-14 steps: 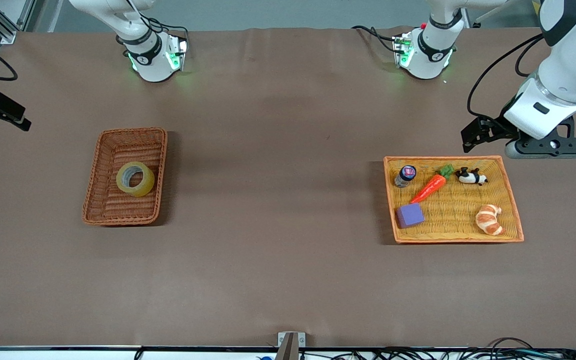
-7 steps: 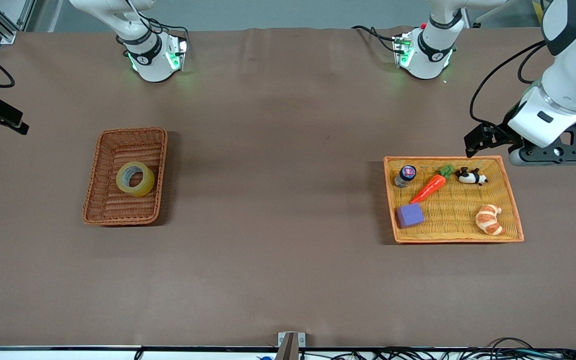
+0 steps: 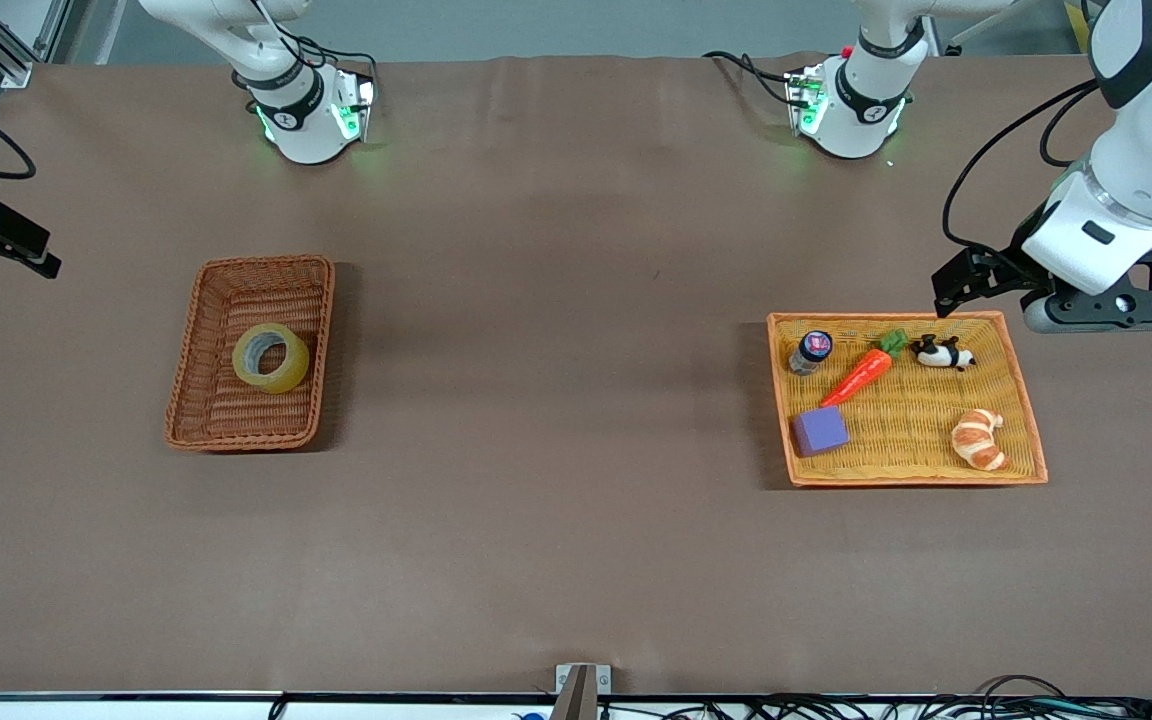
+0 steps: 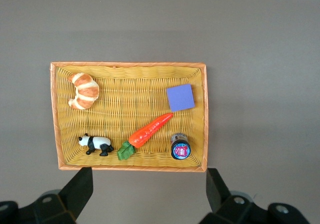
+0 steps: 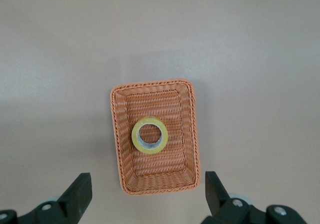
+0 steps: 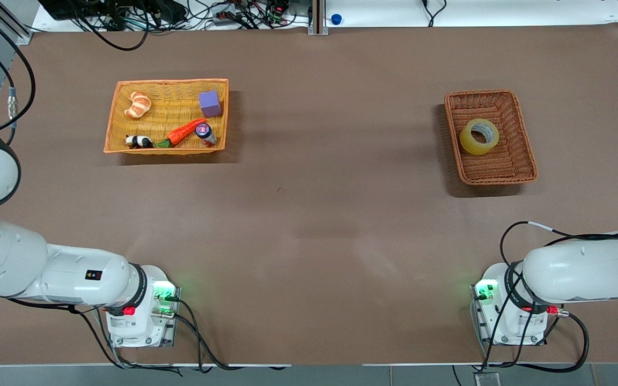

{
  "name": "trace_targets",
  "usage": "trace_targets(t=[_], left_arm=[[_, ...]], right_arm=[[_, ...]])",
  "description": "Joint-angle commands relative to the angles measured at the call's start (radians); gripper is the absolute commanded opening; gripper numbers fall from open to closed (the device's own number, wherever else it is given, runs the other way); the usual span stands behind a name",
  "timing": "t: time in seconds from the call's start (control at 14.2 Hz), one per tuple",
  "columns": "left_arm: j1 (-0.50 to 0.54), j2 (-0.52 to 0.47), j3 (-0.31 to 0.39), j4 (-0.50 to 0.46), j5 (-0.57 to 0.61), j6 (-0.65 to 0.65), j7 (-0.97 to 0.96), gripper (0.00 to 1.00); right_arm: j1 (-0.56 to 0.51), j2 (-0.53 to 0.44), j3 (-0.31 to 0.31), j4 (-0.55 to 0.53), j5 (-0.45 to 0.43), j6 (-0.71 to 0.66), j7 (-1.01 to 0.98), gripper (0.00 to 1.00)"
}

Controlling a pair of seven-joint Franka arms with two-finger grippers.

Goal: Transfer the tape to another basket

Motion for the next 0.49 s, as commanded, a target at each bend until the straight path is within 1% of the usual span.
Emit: trace_targets(t=[0.0, 0.42], left_arm=[[0.006, -0.021, -0.005, -0.002, 0.002, -0.007, -0.008, 1.00], [0.009, -0.022, -0.001, -0.003, 0.002, -0.025, 0.009, 1.00]], right_arm=[[-0.006, -0.003, 0.007, -0.007, 0.001, 0.021, -0.027, 1.00], [-0.012, -0.003, 0.005, -0.007, 0.001, 0.020, -0.047, 1.00]])
